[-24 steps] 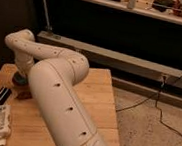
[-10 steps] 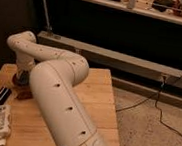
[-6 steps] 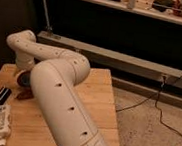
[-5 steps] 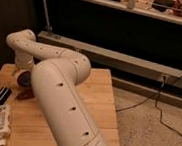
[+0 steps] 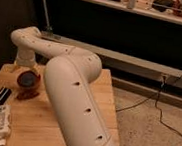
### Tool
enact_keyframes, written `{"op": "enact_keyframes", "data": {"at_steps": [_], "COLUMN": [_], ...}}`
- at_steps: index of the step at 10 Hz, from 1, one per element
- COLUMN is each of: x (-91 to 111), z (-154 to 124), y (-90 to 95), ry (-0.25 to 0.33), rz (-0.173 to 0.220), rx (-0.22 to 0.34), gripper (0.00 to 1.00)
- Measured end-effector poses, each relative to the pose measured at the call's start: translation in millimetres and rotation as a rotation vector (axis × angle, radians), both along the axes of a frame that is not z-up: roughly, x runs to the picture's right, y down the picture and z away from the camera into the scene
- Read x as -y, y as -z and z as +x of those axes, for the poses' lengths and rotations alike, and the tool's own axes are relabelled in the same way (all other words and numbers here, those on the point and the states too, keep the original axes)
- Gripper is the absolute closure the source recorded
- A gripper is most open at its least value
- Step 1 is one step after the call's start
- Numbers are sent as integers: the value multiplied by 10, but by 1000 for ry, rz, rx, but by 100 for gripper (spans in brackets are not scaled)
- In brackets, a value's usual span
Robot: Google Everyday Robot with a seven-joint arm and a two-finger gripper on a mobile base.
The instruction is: Place the ceramic cup in the ceramic bowl
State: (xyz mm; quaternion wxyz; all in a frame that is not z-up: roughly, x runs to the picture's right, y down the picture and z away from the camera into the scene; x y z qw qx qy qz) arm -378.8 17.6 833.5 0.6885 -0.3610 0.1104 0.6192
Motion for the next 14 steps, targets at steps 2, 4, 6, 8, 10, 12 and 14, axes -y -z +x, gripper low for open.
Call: {"op": "enact_keyframes", "data": {"at_steps": [2, 4, 6, 8, 10, 12, 14], "x": [-9, -19, 128, 384, 481, 523, 548], "z": [-14, -18, 23, 155, 257, 365, 429], "y": [2, -5, -22, -52, -40, -16, -16], "ry": [2, 3, -33, -108, -136, -147, -152], "rz": [0, -2, 33, 97, 136, 180, 203], "rx": [1, 2, -22, -76, -116, -184, -218], "gripper": [20, 20, 20, 20, 20, 20, 20]}}
